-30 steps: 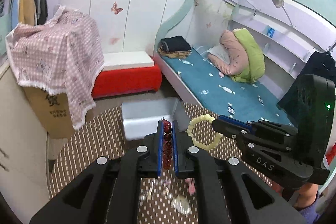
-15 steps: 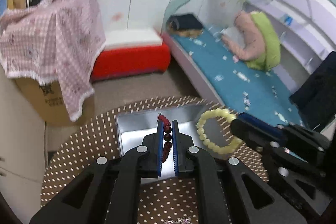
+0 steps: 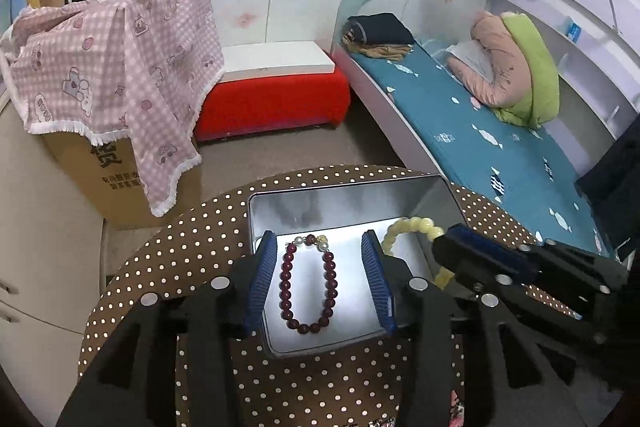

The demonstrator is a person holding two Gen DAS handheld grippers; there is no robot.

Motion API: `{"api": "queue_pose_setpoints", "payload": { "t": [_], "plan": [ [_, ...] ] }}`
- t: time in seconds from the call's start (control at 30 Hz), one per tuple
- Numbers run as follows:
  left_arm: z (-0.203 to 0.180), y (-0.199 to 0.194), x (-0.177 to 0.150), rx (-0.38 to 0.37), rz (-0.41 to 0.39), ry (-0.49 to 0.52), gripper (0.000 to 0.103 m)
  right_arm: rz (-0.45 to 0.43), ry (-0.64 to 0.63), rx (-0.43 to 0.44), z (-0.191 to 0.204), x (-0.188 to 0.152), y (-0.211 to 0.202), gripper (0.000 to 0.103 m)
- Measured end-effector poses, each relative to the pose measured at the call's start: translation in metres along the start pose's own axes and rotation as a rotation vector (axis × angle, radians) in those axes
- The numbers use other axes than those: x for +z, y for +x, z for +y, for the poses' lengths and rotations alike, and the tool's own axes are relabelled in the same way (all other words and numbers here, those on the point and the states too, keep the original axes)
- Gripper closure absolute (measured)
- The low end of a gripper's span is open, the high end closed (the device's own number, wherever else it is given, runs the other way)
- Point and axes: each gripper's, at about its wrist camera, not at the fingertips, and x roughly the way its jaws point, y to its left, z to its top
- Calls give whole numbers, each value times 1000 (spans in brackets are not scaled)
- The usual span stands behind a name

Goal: Organize jewelry
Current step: 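Lower both bracelets into the grey tin box while both grippers open, then withdraw both grippers from the box toward the remaining jewelry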

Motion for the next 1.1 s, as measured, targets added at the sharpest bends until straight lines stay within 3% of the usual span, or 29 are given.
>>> {"api": "queue_pose_setpoints", "payload": {
  "t": [0.2, 0.27, 0.43, 0.5, 0.67, 0.83, 1.1],
  "plan": [
    [-2, -11, -3, 2, -17, -5, 55, 12, 13, -15, -2, -6, 7, 91],
    [-1, -18, -6, 13, -36, -8, 44, 13, 17, -15, -3, -7, 6, 89],
    [4, -40, -16, 32, -98, -24, 34, -20, 42, -23, -4, -14, -13, 57],
    [7, -51, -23, 37, -114, -31, 34, -62, 27, -64, -2, -17, -29, 42],
    [6, -90, -46, 118, -197, -21, 25, -154, -10, -93, 4, -31, -78, 38],
    [8, -125, -78, 120, -255, -35, 25, -220, -13, -112, 4, -55, -122, 35],
    [21, -138, -133, 134, -234, -81, 25, -225, 23, -158, -8, -111, -154, 34]
  ]
}}
